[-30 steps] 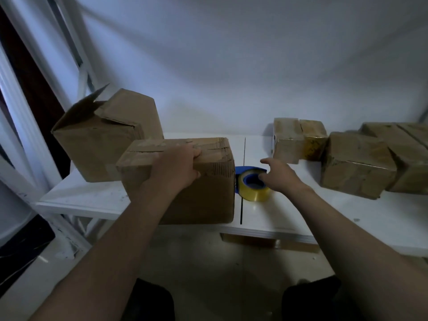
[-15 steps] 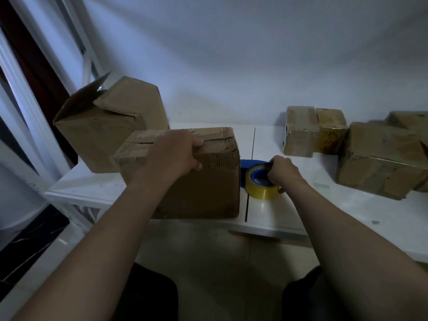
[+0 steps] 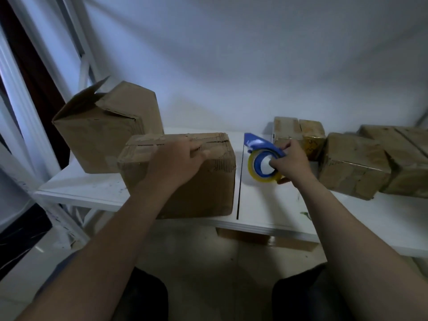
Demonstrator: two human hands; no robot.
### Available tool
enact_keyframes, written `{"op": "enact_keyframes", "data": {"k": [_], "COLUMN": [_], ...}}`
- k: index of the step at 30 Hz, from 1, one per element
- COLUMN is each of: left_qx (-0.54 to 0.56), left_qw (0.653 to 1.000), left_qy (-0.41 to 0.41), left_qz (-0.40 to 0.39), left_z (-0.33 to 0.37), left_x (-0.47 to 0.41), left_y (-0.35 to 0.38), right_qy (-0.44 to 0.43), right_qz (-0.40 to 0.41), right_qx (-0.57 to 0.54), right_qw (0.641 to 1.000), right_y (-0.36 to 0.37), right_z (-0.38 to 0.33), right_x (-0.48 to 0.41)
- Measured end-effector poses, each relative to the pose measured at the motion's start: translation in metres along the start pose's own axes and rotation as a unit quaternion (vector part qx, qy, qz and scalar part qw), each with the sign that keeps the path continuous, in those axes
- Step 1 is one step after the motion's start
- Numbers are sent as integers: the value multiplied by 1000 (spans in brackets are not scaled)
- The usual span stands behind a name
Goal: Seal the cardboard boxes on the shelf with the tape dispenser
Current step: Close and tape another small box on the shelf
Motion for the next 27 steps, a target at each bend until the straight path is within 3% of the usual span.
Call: {"op": "enact_keyframes", "data": {"k": [5, 11, 16, 20, 24, 27], "left_qx": [42, -35, -47, -121, 16, 51], "left_qw": [999, 997, 997, 991, 993, 989], "left_qy": [-1, -64, -25, 37, 63, 90], "left_qz": [34, 21, -50, -46, -98, -104], "left_z": [-21, -57, -74, -68, -50, -43], "left_x": [7, 12, 5, -9, -31, -47], "left_y": [-16, -38, -42, -32, -7, 8], "right_qy": [-107, -206, -257, -294, -333, -352], "right_qz": [41, 23, 24, -13, -46, -68], "right_qx": [-137, -70, -55, -26, 21, 63], "right_qw": [984, 976, 964, 955, 941, 932], "right_y": [-9, 6, 21, 37, 35, 29], "right_z": [-56, -128, -159, -167, -161, -154], "right_x": [29, 51, 54, 46, 24, 8]}}
Point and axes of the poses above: each hand's wrist, its own x-axis away from the middle knuckle, its own y-axis out of the palm, z = x × y, the point moved 2 cm from there along -x, towards the middle knuckle, and after that the axes turned 2 degrees about -x, right-handed, at the moved point
